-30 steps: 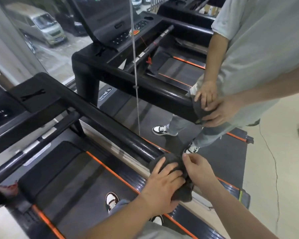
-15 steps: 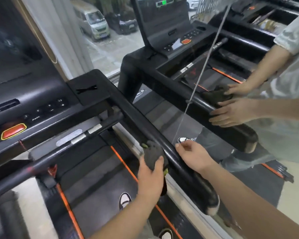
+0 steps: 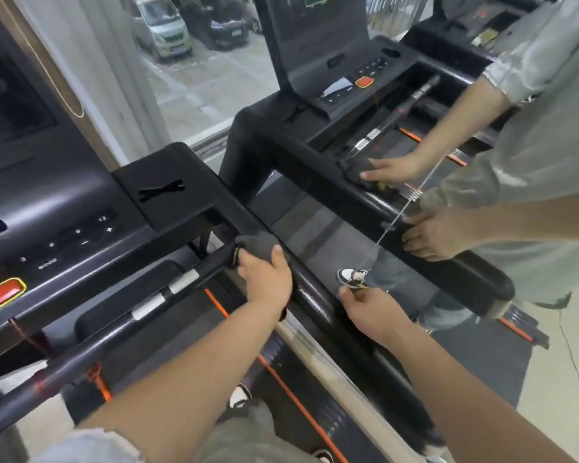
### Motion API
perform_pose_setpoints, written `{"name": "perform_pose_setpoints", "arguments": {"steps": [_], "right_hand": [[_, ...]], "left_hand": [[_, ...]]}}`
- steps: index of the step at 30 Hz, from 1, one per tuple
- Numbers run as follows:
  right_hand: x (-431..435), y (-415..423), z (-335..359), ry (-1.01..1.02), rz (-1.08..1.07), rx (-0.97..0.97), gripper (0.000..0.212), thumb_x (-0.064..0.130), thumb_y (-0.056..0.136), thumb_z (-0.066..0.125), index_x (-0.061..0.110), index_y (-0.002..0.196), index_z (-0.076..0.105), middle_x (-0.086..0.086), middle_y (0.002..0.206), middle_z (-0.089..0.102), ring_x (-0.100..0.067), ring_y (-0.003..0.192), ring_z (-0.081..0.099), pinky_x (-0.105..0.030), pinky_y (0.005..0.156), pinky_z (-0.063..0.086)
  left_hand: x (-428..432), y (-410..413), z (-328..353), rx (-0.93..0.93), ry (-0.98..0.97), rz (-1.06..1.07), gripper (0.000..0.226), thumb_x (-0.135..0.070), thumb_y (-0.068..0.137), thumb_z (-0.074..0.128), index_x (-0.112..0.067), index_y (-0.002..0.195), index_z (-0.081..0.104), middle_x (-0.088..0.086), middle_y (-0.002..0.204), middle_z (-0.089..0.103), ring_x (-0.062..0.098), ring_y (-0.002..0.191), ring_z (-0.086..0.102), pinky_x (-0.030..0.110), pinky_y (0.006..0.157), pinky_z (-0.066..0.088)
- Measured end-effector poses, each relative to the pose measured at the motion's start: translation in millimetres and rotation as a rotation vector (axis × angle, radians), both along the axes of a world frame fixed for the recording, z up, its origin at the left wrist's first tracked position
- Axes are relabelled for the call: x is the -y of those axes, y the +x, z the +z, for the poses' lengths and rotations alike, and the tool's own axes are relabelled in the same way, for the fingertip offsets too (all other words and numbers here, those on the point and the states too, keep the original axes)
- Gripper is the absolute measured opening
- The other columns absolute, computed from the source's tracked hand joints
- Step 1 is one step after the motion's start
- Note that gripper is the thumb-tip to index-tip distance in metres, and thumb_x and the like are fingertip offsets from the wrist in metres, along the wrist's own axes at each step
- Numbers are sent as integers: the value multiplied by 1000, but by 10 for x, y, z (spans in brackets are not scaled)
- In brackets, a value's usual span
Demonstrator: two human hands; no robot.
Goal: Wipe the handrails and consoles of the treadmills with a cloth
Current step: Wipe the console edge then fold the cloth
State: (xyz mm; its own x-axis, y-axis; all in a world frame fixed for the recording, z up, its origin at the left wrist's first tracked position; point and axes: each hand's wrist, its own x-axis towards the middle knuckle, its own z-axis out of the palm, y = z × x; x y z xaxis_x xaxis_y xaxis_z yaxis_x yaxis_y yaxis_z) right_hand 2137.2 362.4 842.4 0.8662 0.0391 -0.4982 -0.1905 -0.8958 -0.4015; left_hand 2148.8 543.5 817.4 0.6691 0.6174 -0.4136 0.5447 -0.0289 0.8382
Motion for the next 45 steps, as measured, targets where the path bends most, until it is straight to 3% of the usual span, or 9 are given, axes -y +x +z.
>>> {"name": "perform_pose_setpoints", "arguments": {"steps": [7,13,15,18,24,29,36,41,45], "right_hand": [[-18,-37,-1,25,-42,15,55,56,102,45,12,82,70,-7,85,72,-28,90,67,-33,82,49],[173,-285,24,250,-86,-21,53,54,103,46,19,73,70,8,72,69,-10,76,63,-22,73,47],[255,-402,64,332,-76,37,43,48,105,48,20,81,72,8,77,71,-7,80,65,-15,73,44],[469,-597,35,289,-89,149,43,49,104,48,14,98,73,-1,90,75,-15,90,68,-31,84,50],[1145,-1186,-77,113,-244,126,58,50,106,38,11,65,49,-3,61,56,-27,71,60,-35,64,40],[1573,-1626,-169,208,-408,165,58,45,106,44,2,71,58,-11,69,65,-33,76,62,-41,74,47],[1879,-1996,-92,322,-543,287,39,43,97,64,11,75,63,-3,66,66,-25,73,63,-41,77,51],[2003,-2174,213,626,-698,414,45,49,100,58,6,88,64,-16,81,66,-32,74,60,-44,73,52],[1845,-2179,199,790,-777,365,30,48,105,49,26,104,68,7,99,73,-9,95,67,-31,86,52]], "left_hand": [[614,-625,-301,30,12,-64,95,-70,88,44,-8,156,21,27,148,37,47,137,42,55,111,40],[792,-949,-243,27,-88,-197,83,-50,99,56,-1,157,21,25,155,33,35,146,34,33,119,28],[575,-710,-242,-15,-84,-158,78,-47,102,54,-2,156,20,24,155,36,36,144,37,35,117,31],[327,-515,-142,-55,-188,-26,83,-54,103,48,-8,161,10,16,156,39,35,139,44,39,116,35],[1062,-988,-134,-25,-416,256,77,-56,99,54,-16,158,25,11,152,46,33,134,50,43,116,38],[2220,-1871,-167,-155,-355,166,67,-43,99,61,-1,145,38,23,141,56,39,126,57,40,106,43],[2279,-2241,124,-315,-772,-160,51,-63,85,67,-22,116,65,7,103,78,30,91,77,53,83,63],[2214,-2136,578,156,-415,-734,37,-60,86,70,-41,118,69,-15,112,75,6,108,70,39,102,53],[2230,-1885,440,14,91,-1093,65,-86,82,45,-39,121,67,-8,122,63,10,121,58,37,107,48]]}}
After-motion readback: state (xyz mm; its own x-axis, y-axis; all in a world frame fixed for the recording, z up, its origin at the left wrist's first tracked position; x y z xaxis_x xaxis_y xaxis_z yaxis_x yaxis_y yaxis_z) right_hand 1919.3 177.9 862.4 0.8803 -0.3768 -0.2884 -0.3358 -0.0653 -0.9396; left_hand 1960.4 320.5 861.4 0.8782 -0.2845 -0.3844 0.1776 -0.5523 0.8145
